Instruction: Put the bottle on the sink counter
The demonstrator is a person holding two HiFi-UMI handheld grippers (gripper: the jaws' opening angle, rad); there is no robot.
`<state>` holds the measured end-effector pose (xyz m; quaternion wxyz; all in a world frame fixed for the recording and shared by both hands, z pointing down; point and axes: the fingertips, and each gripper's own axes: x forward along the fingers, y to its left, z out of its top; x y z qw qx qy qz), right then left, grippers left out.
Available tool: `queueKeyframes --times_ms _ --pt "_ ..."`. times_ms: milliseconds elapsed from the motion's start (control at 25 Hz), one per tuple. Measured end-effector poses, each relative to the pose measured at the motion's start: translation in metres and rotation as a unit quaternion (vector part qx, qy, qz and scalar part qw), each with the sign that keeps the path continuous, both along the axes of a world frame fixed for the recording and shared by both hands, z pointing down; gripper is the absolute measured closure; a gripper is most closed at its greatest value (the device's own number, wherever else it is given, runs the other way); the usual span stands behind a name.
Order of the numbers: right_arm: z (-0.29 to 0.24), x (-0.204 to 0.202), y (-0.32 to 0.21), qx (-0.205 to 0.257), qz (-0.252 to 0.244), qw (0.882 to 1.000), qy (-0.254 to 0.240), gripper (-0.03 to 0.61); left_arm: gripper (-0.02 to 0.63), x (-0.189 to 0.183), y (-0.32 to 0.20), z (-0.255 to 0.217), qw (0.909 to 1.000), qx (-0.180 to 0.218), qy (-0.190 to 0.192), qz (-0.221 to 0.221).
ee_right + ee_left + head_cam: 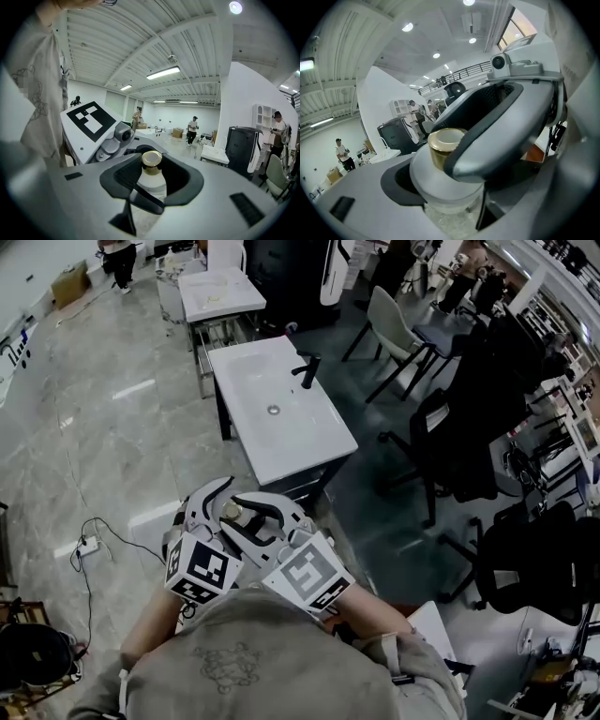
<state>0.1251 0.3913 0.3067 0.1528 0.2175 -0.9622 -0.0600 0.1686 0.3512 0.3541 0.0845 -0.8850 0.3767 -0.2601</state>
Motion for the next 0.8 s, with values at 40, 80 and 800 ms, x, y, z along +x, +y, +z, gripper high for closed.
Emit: queueKeyframes --times_ms 40,80,800 --pt "0.001 0.000 -0.002 -0.001 -0.001 1.000 -0.001 0.442 0.285 0.000 -0.002 0.001 1.0000 -0.001 -0.002 -0.002" --pt "0.002 0.000 -0.004 -0.002 -0.003 1.000 -0.002 0.442 0.285 0.000 -0.004 0.003 1.0000 -0.001 -0.005 -0.003" --pt "0.032 -0.035 -0.079 0.004 0.004 1.000 -0.002 0.442 0.285 -0.036 -0.080 0.032 0.9998 0.007 -0.016 -0.003"
